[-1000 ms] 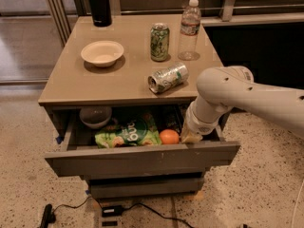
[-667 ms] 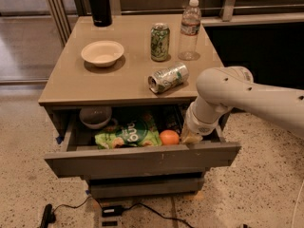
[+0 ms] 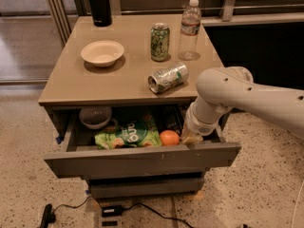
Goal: Open top drawer
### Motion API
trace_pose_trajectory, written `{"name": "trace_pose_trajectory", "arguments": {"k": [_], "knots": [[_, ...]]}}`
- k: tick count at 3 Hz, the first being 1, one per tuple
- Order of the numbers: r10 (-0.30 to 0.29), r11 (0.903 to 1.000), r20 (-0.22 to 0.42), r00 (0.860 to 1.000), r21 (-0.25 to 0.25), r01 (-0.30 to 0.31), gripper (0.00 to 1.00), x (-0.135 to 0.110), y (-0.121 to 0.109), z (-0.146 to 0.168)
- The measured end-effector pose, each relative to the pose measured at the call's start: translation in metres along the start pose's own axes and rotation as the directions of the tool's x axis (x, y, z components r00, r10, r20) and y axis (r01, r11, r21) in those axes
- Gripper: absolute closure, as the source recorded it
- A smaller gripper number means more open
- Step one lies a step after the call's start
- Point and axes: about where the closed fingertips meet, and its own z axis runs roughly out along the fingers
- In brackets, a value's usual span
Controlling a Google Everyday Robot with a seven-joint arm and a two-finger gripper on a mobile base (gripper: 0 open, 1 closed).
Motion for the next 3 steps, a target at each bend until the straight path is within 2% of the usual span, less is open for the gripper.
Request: {"name": "trace_pose_trajectory", "arguments": {"k": [1, 2, 3], "knots": [[0.0, 1.0, 0.0, 1.0, 0.0, 0.0, 0.11, 0.0, 0.0, 0.0], [0.0, 1.0, 0.0, 1.0, 0.0, 0.0, 0.0, -0.0001, 0.0001, 0.0002], [0.0, 1.0, 0.0, 1.0, 0.0, 0.0, 0.0, -0.0001, 0.0001, 0.0002]]}}
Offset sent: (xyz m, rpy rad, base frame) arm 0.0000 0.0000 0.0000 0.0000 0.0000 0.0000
